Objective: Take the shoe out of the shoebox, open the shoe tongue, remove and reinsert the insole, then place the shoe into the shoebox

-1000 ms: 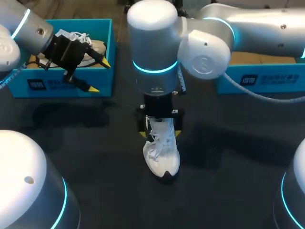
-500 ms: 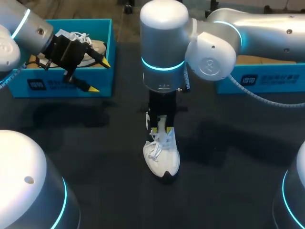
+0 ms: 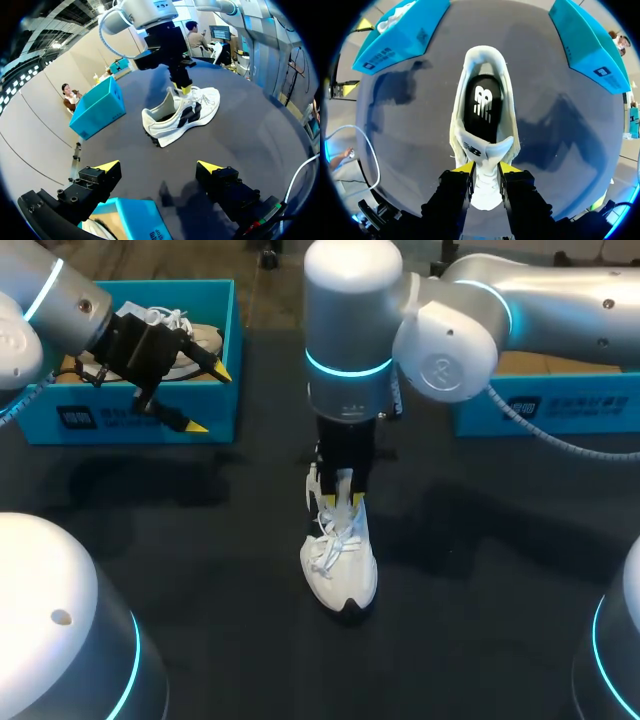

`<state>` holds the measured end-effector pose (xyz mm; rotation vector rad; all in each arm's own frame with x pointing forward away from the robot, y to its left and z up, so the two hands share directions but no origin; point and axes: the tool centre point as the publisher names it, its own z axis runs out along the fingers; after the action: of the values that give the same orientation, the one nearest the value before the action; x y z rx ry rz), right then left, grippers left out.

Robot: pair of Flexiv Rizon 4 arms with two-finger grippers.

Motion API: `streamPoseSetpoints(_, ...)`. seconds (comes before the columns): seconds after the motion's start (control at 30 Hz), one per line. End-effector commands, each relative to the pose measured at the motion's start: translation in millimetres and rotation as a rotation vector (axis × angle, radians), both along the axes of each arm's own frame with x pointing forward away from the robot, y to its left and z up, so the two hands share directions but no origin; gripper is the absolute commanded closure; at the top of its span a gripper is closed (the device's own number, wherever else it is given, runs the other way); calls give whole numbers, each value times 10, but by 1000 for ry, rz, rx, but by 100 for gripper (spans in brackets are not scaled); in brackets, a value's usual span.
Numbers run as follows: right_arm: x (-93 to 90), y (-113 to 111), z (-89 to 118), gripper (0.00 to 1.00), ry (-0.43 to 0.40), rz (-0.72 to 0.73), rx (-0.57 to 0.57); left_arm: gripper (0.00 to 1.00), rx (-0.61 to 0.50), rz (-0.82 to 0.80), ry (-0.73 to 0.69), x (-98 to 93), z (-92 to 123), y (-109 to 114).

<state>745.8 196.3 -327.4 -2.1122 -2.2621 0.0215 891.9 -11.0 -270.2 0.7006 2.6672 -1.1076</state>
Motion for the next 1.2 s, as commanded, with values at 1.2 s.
streamPoseSetpoints(1.2, 676, -146, 21, 78, -104, 219, 12, 0, 4, 1, -1, -12, 5, 2)
